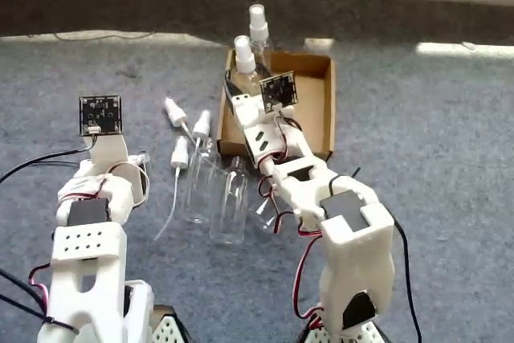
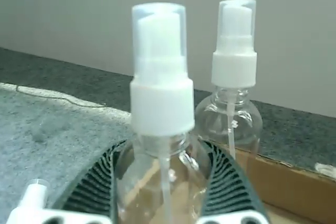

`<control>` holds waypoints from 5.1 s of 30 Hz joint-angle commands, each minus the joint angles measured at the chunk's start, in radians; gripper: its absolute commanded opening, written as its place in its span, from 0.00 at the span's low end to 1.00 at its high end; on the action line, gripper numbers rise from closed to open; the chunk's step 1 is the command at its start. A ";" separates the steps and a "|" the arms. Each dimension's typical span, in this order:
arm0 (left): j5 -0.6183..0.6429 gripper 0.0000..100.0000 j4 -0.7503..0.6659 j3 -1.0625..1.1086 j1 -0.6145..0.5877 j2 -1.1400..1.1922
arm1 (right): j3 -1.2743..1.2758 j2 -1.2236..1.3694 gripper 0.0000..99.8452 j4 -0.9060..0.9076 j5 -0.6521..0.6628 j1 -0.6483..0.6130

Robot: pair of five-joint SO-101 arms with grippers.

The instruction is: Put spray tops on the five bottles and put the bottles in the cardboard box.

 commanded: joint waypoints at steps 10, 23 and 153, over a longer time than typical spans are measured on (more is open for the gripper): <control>-0.002 0.15 -0.012 -0.004 -0.004 -0.013 | -0.062 -0.019 0.01 -0.021 -0.005 0.010; -0.002 0.15 -0.012 -0.004 -0.004 -0.013 | -0.061 -0.019 0.13 -0.018 -0.003 0.008; 0.003 0.15 -0.017 0.007 -0.004 -0.013 | 0.005 -0.541 0.29 1.920 -0.591 0.041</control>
